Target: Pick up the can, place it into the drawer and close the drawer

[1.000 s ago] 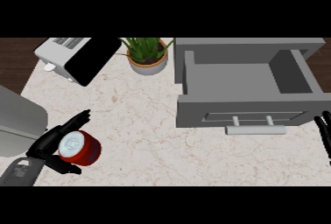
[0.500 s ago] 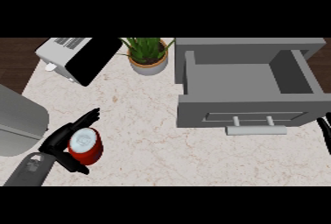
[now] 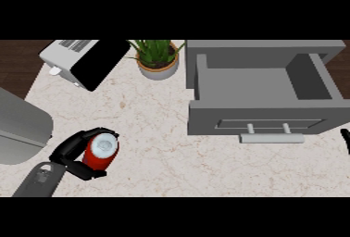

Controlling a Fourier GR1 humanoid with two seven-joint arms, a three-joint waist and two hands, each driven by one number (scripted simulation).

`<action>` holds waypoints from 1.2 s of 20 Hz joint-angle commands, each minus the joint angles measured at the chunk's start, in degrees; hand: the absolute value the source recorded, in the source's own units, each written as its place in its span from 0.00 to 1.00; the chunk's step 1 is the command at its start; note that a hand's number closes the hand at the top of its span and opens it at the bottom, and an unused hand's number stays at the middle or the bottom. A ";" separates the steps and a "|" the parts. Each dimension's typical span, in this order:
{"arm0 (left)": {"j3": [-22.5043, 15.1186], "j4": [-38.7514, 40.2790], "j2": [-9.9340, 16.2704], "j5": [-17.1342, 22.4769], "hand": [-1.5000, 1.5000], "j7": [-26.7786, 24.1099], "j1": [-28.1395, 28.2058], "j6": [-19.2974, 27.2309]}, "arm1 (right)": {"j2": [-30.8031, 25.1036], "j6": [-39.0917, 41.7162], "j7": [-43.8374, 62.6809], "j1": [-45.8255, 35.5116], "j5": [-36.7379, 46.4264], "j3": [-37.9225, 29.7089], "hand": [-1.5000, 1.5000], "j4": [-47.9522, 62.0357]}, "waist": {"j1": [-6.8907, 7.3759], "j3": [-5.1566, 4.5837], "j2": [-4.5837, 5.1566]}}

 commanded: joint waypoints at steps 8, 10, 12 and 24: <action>-1.96 -3.33 -0.27 4.53 1.00 -3.39 2.15 -11.62 | 0.61 0.57 -1.41 1.38 0.97 -0.08 0.00 -0.70 | -0.17 -0.20 0.16; -2.81 -9.34 -1.84 6.51 1.00 1.28 2.48 -11.88 | 2.42 -0.62 -1.17 2.35 1.46 1.61 0.00 -1.65 | 0.27 -0.15 -0.03; -2.13 -13.36 0.52 9.88 1.00 3.99 3.28 -15.76 | 1.20 1.37 -1.99 3.83 -0.41 -0.64 0.00 -2.17 | 0.39 -0.11 -0.16; 13.83 -26.30 -13.61 20.55 1.00 28.71 0.05 29.09 | 0.73 1.50 -2.60 1.95 -1.46 -2.49 0.00 -0.38 | 0.50 -0.10 -0.11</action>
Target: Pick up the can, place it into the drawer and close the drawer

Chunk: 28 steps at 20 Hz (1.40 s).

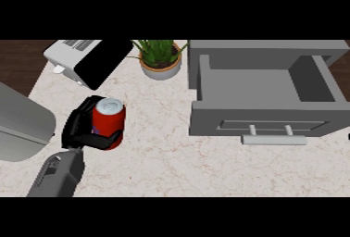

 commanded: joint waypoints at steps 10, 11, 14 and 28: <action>-8.91 -25.71 -7.38 -7.04 1.00 23.41 -5.90 17.26 | -1.13 1.06 0.26 0.46 -2.47 -2.03 0.00 -0.64 | -0.97 -0.06 0.22; -11.00 -27.27 -8.86 -7.26 1.00 26.00 -7.01 19.14 | 1.14 -1.46 1.32 1.61 1.62 2.06 0.00 -3.80 | -0.98 -0.07 0.18; -13.74 -25.70 -8.94 -6.61 1.00 27.25 -9.31 20.52 | 0.88 0.65 -2.28 0.24 1.21 0.19 0.00 1.42 | -1.04 -0.07 0.31; -16.45 -12.39 -9.02 -7.00 1.00 37.95 -38.50 31.92 | 1.16 1.89 -0.86 5.70 -2.04 0.31 0.00 -5.36 | -2.32 -0.06 0.40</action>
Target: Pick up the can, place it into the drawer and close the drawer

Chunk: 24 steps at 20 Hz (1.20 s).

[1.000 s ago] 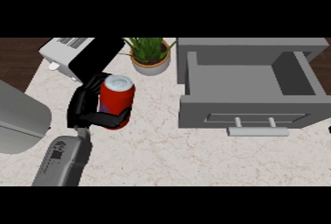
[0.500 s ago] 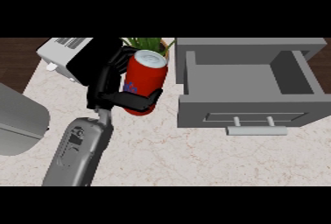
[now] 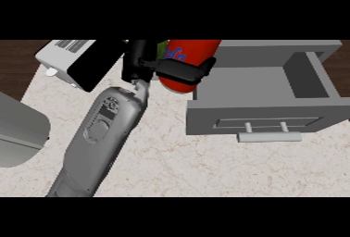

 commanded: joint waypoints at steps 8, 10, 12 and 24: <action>-0.75 19.08 -0.06 4.46 1.00 1.40 -21.78 6.71 | -1.14 0.95 0.72 -2.16 0.02 -0.99 0.00 1.82 | -0.81 0.02 0.29; -3.08 19.47 -0.06 6.02 1.00 3.73 -23.44 8.26 | -1.47 0.45 2.43 -2.94 -0.74 -1.51 0.00 0.60 | -0.54 0.02 0.15; -2.95 24.68 -0.06 8.04 1.00 -0.40 -25.21 7.08 | -1.26 0.50 -0.13 -4.61 0.27 -1.57 0.00 5.19 | -0.87 0.04 0.38; -8.89 38.65 -0.07 17.16 1.00 -3.74 -34.53 10.98 | 0.45 -1.02 3.56 -3.89 3.11 2.49 0.00 0.47 | -1.95 0.05 0.48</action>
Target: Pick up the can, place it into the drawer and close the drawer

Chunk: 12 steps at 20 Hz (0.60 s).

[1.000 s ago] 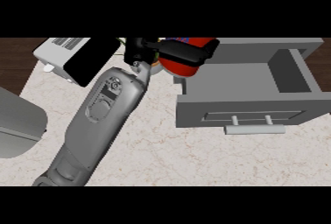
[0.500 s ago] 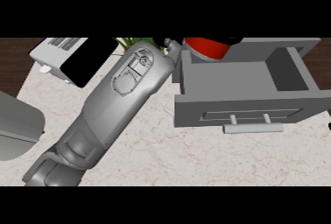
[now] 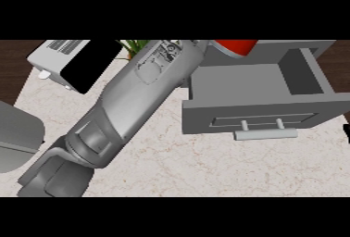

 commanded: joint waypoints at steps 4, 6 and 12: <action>-4.39 7.48 0.00 5.79 1.00 -4.09 -2.91 2.01 | -1.23 0.61 -1.56 -2.27 -0.87 -1.43 0.00 1.57 | -1.54 0.06 0.42; -6.05 7.76 0.00 7.60 1.00 -4.72 -2.19 0.79 | -0.06 -1.30 -0.01 -4.26 1.47 0.40 0.00 3.62 | -1.12 0.04 0.42; -10.53 9.96 0.00 9.65 1.00 -9.41 0.03 3.92 | -1.02 -0.67 -1.45 -6.17 0.75 -0.56 0.00 5.85 | -1.77 0.07 0.66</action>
